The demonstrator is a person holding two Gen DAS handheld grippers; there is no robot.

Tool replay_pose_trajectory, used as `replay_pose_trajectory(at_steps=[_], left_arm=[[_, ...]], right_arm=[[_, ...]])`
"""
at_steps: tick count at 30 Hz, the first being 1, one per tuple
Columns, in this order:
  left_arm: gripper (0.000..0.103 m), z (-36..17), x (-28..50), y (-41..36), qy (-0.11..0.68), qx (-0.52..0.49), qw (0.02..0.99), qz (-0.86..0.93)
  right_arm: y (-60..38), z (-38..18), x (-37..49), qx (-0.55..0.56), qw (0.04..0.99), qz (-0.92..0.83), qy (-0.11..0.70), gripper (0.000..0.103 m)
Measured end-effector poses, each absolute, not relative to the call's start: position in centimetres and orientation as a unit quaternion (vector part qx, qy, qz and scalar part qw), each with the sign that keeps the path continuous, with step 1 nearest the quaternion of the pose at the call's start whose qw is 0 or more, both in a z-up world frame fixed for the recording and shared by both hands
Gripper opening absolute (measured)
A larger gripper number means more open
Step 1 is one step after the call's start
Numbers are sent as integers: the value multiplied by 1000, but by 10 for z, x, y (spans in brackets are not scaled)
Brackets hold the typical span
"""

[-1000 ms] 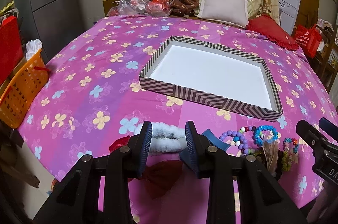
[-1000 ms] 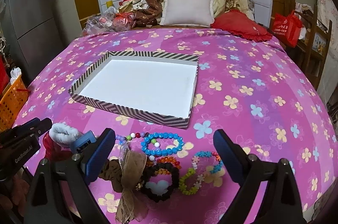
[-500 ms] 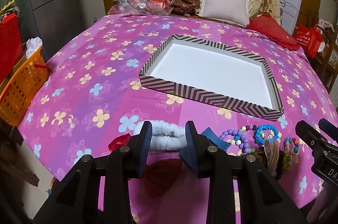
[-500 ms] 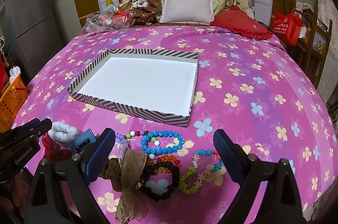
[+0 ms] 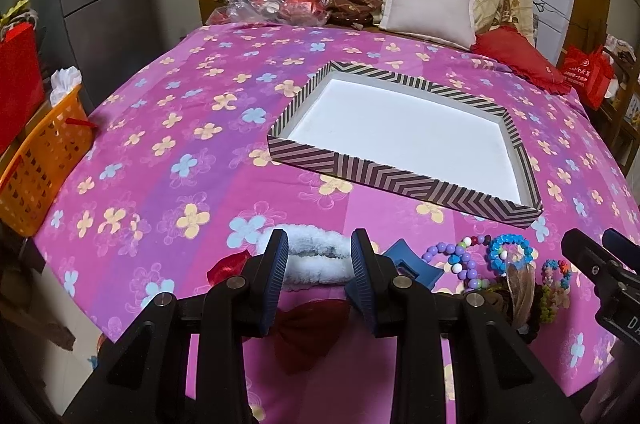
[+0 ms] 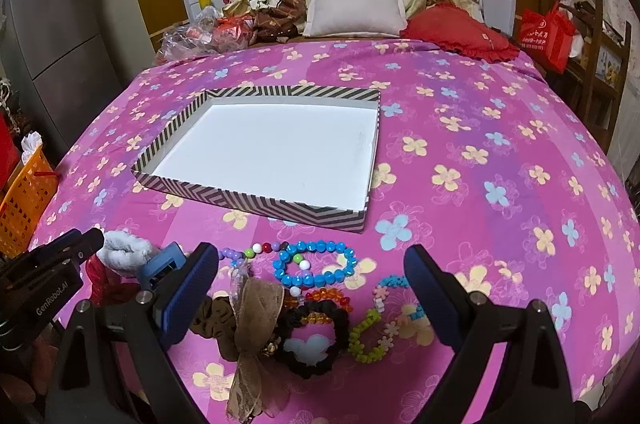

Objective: Organize jewelry
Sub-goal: 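Position the left tool fingers around the white fluffy scrunchie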

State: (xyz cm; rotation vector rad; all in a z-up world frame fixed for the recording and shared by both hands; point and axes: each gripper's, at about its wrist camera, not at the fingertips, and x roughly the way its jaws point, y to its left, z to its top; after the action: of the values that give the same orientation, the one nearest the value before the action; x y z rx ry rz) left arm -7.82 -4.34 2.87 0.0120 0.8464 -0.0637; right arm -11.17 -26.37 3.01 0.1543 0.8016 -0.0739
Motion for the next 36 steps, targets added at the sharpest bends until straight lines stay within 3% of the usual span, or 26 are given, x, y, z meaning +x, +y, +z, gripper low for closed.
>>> replay_pose_trajectory(at_steps=[36], left_arm=[[33, 34, -87, -47, 403, 6, 915, -38]], right_arm=[[-254, 37, -112, 67, 917, -25, 393, 96]])
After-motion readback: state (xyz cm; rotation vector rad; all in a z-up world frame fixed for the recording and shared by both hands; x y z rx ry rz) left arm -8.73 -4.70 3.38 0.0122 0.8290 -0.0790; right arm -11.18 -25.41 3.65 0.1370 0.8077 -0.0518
